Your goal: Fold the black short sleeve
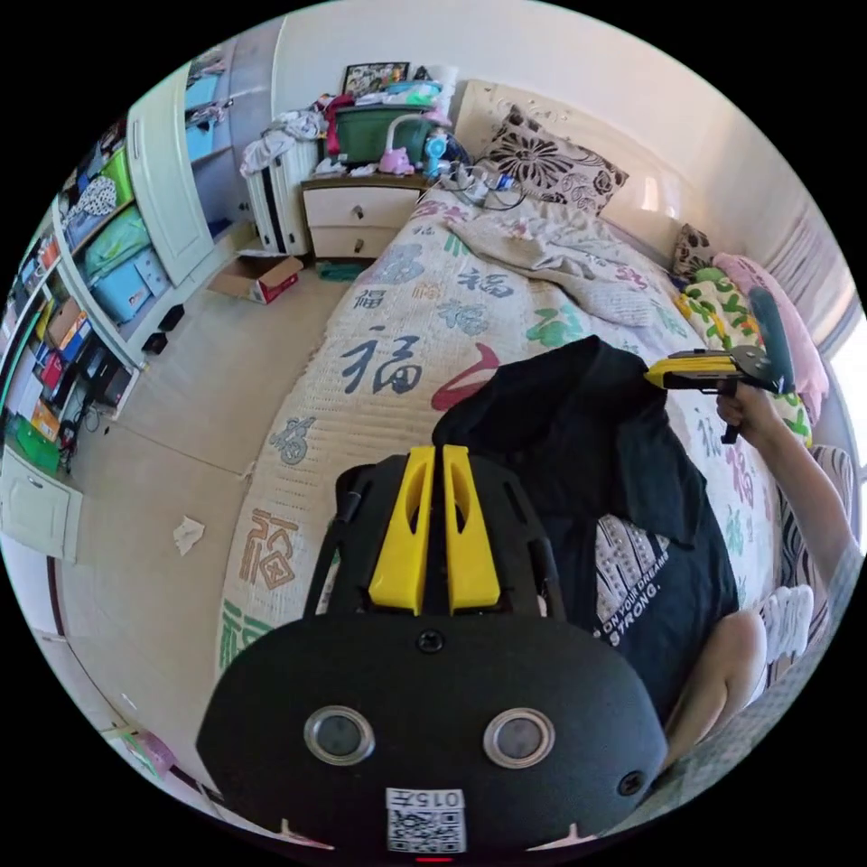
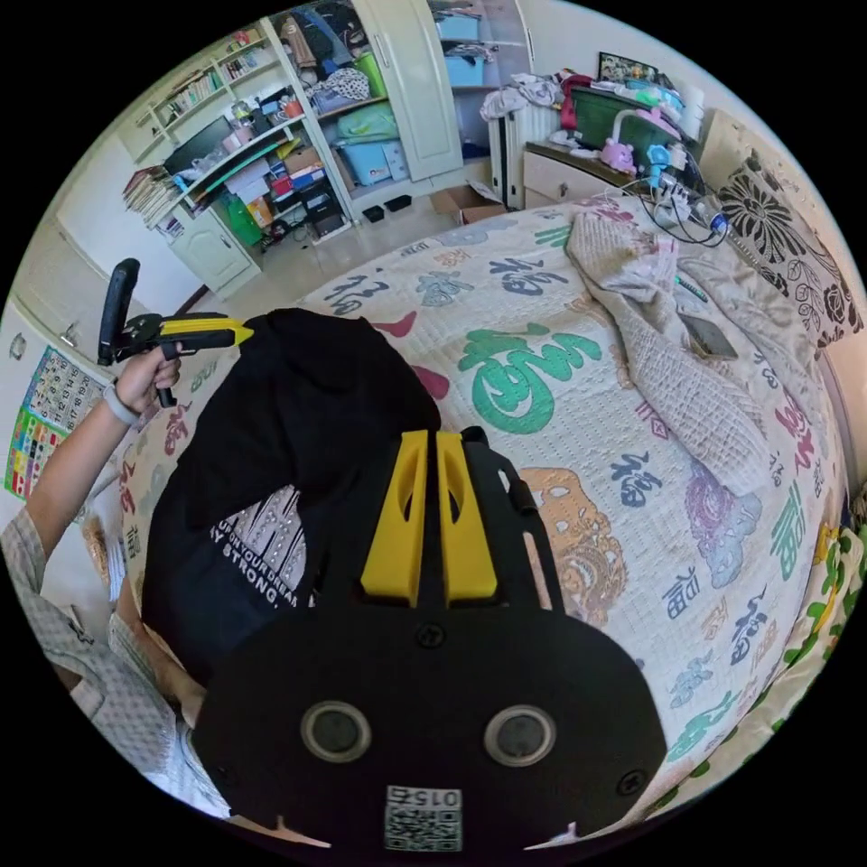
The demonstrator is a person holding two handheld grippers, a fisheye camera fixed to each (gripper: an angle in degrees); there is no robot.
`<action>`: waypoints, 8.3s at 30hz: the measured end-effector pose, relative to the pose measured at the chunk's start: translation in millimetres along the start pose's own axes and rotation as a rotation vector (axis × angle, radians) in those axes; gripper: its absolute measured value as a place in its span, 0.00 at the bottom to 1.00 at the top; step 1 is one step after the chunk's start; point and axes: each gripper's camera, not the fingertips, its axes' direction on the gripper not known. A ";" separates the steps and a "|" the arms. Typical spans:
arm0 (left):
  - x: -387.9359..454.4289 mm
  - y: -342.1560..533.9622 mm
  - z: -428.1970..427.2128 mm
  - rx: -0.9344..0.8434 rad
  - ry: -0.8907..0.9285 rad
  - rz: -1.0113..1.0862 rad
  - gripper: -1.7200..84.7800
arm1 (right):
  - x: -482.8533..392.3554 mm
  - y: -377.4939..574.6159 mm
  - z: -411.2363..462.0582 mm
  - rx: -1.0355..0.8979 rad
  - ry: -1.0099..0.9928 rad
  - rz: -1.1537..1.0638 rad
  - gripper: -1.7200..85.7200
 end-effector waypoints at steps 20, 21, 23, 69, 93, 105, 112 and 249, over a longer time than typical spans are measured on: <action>187.5 420.8 -161.8 0.015 0.115 0.093 0.02 | -200.9 399.4 -97.1 -0.249 -0.154 -0.284 0.01; 189.2 425.8 -163.4 0.014 0.110 0.094 0.02 | -204.2 404.9 -97.5 -0.258 -0.158 -0.288 0.01; 193.1 441.7 -164.5 -0.002 0.087 0.105 0.02 | -217.3 423.5 -96.8 -0.300 -0.150 -0.307 0.01; -86.9 336.4 -124.7 -0.030 0.243 -0.491 0.21 | 34.3 367.8 -93.4 0.025 -0.215 0.602 0.13; -203.9 254.1 -192.1 0.131 0.078 -0.416 0.05 | 27.3 159.0 -93.6 0.139 -0.222 0.341 0.06; -127.1 395.3 -160.2 -0.019 0.257 -0.501 0.13 | -123.8 242.2 -42.5 -0.050 -0.310 -0.360 0.12; -97.4 417.6 -121.7 -0.073 0.270 -0.715 0.13 | -228.2 257.0 29.5 -0.228 -0.122 -0.648 0.11; 40.0 5.7 191.3 -0.365 0.473 -0.198 0.17 | 104.6 251.2 -10.2 -0.182 -0.317 0.252 0.14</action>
